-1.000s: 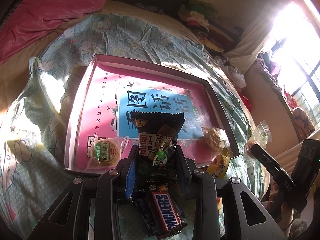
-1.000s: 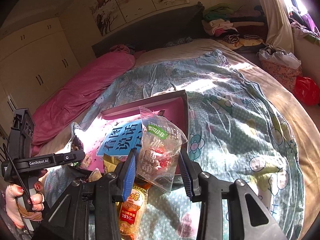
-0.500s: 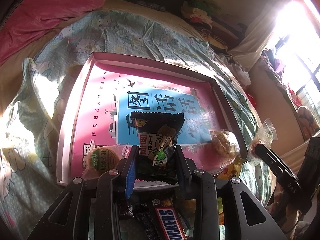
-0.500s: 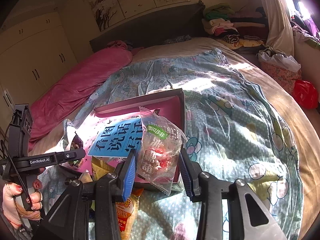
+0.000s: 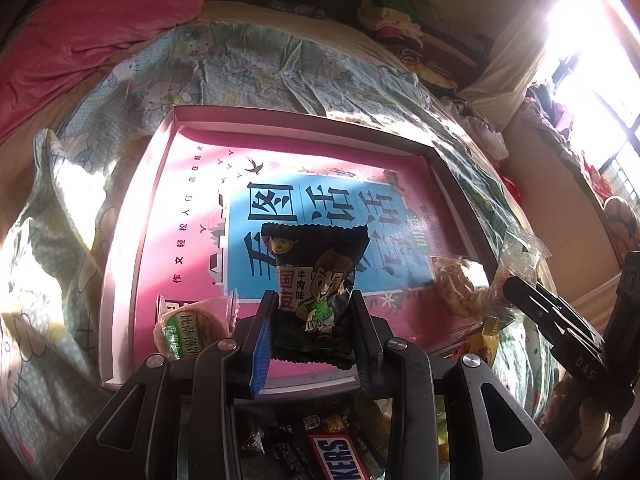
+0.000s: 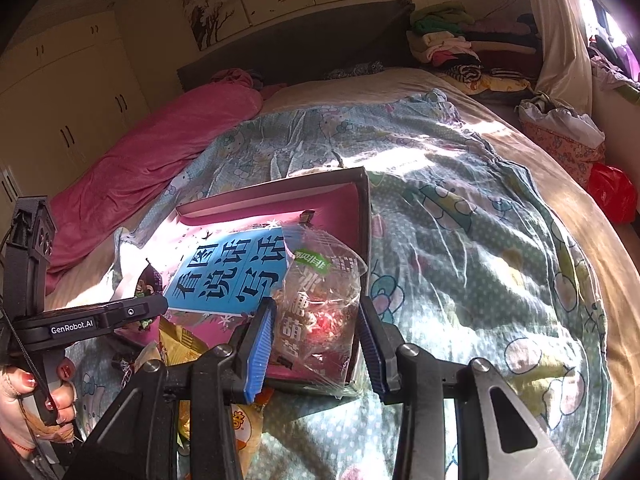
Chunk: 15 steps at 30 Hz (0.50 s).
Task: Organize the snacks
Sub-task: 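Lift the dark bag with the left tool while the right carries the candy bag over the box, then release the candy bag into the box with the right tool while the left holds the dark bag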
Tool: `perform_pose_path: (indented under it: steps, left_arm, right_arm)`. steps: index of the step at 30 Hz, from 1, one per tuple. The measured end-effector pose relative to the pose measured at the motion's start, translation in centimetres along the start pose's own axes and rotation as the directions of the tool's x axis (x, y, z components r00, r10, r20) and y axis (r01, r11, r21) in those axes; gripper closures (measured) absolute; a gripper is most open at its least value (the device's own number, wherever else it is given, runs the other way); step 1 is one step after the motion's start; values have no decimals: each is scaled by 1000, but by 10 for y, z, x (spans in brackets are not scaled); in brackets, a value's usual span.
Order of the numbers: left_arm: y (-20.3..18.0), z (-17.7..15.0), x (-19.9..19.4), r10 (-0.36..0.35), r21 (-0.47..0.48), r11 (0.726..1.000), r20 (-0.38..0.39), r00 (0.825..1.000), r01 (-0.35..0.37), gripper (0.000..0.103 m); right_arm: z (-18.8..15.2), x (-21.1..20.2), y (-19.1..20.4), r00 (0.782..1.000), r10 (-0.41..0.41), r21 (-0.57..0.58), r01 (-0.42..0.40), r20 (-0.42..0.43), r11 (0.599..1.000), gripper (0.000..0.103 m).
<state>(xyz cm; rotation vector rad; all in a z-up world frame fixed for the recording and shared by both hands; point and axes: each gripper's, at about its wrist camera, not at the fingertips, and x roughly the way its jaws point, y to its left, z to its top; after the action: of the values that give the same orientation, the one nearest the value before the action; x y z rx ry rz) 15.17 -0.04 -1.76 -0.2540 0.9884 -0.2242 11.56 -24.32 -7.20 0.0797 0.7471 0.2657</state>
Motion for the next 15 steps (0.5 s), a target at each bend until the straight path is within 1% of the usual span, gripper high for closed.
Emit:
perform_pose_path:
  steps: [5, 15]
  left_arm:
    - [3, -1, 7, 3, -12, 1000, -15, 1000, -3, 68]
    - [2, -2, 9, 5, -7, 1000, -18, 1000, -5, 68]
  right_arm:
    - [-2, 3, 4, 999, 30, -4, -31, -10, 1000, 62]
    - [-5, 13, 18, 993, 112, -21, -113, -39, 993, 62]
